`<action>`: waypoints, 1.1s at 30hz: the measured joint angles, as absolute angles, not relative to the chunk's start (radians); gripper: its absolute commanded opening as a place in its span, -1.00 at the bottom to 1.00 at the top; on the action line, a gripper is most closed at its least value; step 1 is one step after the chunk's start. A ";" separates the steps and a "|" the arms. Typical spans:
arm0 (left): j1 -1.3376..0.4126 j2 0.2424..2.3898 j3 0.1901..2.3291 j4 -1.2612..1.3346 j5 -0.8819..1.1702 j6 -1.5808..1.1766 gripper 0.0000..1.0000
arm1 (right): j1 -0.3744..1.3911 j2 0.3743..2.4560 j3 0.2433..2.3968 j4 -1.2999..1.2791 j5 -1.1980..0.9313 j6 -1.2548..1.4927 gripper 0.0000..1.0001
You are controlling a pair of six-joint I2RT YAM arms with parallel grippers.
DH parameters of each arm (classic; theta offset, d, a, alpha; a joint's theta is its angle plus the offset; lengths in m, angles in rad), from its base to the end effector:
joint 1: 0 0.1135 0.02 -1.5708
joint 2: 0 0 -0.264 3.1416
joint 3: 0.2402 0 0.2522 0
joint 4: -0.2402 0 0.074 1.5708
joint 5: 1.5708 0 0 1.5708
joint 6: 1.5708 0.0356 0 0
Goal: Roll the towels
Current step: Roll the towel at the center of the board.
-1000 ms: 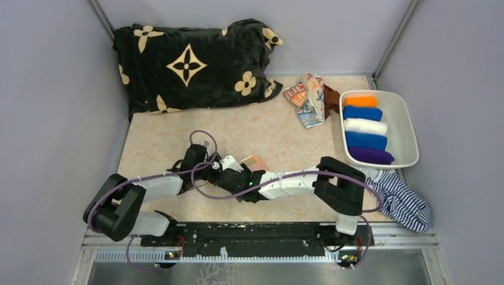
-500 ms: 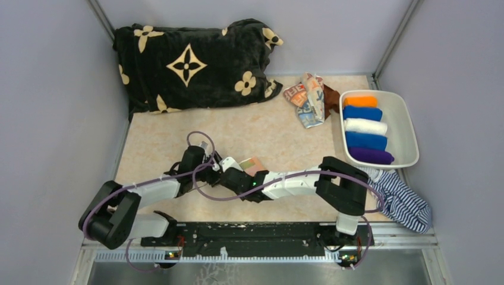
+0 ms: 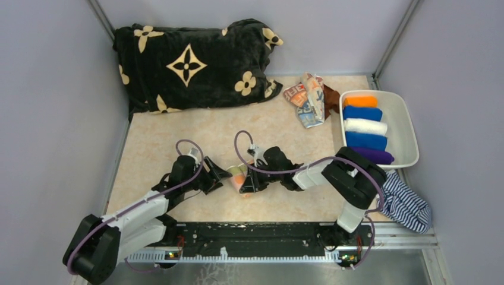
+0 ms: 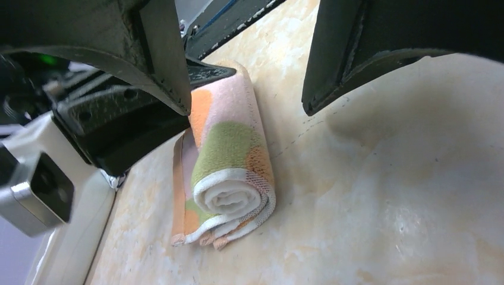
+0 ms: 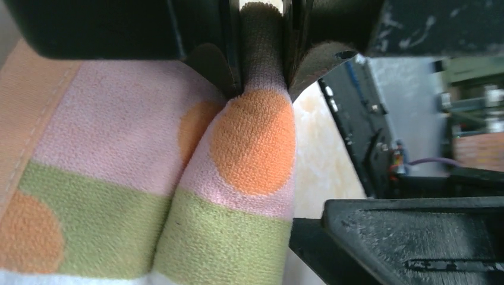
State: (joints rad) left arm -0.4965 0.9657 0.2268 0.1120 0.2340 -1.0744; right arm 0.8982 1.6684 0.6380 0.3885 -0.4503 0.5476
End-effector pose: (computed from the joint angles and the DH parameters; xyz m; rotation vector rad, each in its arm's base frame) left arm 0.1537 -0.0927 0.1463 -0.5490 2.3550 -1.0718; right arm 0.1799 0.2507 0.1336 -0.7019 2.3559 1.2289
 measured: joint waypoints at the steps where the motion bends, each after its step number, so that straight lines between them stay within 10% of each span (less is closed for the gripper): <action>1: -0.496 0.966 0.223 0.114 0.240 -1.079 0.46 | 0.872 1.694 0.613 0.469 -0.507 0.595 -0.73; 16: -0.505 1.290 0.273 0.311 0.334 -1.106 -0.06 | 0.774 1.933 0.502 1.018 -0.776 1.012 -0.30; 25: -0.536 1.335 0.305 0.311 0.307 -1.102 -0.07 | 0.789 1.679 0.525 0.590 -0.622 0.827 0.25; 33: -0.564 1.367 0.337 0.309 0.275 -1.099 -0.05 | 0.939 1.436 0.696 0.066 -0.229 0.621 0.27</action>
State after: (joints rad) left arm -0.5644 1.3666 0.3370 0.3088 0.2749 -1.0988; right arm 0.9390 1.4364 0.6964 0.0662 -0.2287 0.6209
